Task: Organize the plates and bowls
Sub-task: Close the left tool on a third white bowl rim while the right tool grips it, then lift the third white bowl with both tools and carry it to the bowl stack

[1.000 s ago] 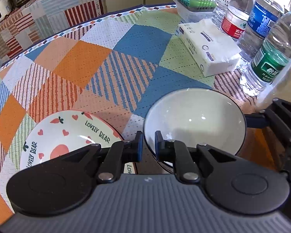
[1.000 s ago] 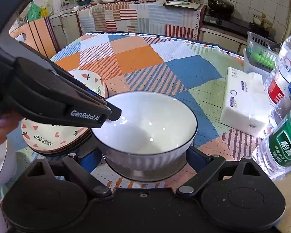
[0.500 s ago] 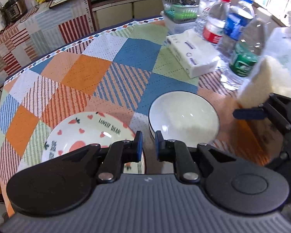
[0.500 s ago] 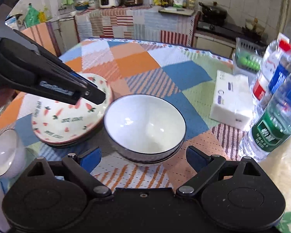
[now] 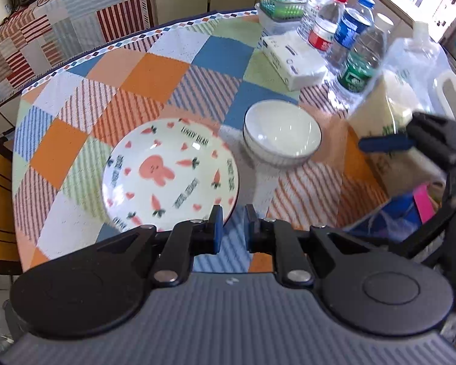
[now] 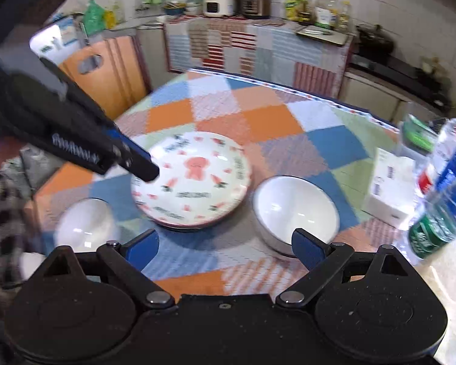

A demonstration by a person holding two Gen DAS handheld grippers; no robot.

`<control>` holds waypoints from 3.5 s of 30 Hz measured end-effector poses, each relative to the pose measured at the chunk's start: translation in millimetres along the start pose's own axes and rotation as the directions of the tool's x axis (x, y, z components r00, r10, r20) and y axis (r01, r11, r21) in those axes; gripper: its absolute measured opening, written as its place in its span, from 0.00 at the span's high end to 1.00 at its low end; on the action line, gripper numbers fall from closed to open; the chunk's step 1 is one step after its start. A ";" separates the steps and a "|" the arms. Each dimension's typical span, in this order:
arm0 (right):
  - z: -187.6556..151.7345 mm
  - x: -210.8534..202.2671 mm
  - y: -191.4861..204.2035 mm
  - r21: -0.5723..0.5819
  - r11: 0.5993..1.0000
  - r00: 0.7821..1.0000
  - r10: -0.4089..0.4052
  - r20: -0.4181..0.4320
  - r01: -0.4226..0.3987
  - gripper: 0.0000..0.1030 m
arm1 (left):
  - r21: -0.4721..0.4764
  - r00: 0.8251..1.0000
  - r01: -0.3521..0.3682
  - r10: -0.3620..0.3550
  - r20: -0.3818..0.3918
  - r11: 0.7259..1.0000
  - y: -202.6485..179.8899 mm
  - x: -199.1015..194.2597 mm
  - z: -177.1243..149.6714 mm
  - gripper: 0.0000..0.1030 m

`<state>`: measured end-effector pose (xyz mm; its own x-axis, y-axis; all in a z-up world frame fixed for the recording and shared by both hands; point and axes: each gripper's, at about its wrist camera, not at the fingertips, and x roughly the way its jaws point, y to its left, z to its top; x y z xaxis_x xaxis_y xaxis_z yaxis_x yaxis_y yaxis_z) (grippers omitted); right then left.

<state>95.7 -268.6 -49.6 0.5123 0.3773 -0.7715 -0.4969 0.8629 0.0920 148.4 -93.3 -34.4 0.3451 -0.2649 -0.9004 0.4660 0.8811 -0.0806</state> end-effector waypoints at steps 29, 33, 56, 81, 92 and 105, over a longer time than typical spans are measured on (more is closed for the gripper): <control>-2.4 25.4 102.7 -0.247 0.946 0.976 0.187 -0.107 -0.209 0.07 | -0.040 0.990 -0.033 0.027 -0.136 0.999 58.9 -28.6 -113.0 0.52; -16.0 45.2 109.7 -0.265 0.932 0.967 0.225 -0.117 -0.248 0.07 | -0.041 0.986 -0.039 0.032 -0.162 0.998 64.7 -14.6 -119.4 0.44; -61.7 156.2 150.2 -0.249 0.906 0.928 0.282 -0.245 -0.341 0.07 | -0.081 0.962 -0.057 0.033 -0.271 0.995 107.3 83.5 -146.2 0.31; -63.2 166.7 154.9 -0.211 0.907 0.931 0.346 -0.121 -0.364 0.08 | -0.173 0.976 -0.078 0.040 -0.215 0.982 116.1 84.0 -147.2 0.80; -37.4 106.7 130.9 -0.160 0.921 0.934 0.346 -0.088 -0.356 0.08 | -0.113 0.992 -0.015 0.001 -0.126 0.993 87.8 27.9 -111.2 0.80; -8.4 45.0 94.0 -0.189 0.944 0.962 0.275 -0.007 -0.271 0.07 | -0.081 0.999 0.044 -0.046 -0.026 0.996 50.8 -7.1 -58.5 0.80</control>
<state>66.2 -173.3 -81.0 0.3509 0.5972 -0.7213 -0.7401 0.6488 0.1771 122.0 -23.8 -57.1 0.3018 -0.2953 -0.9065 0.4132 0.8974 -0.1548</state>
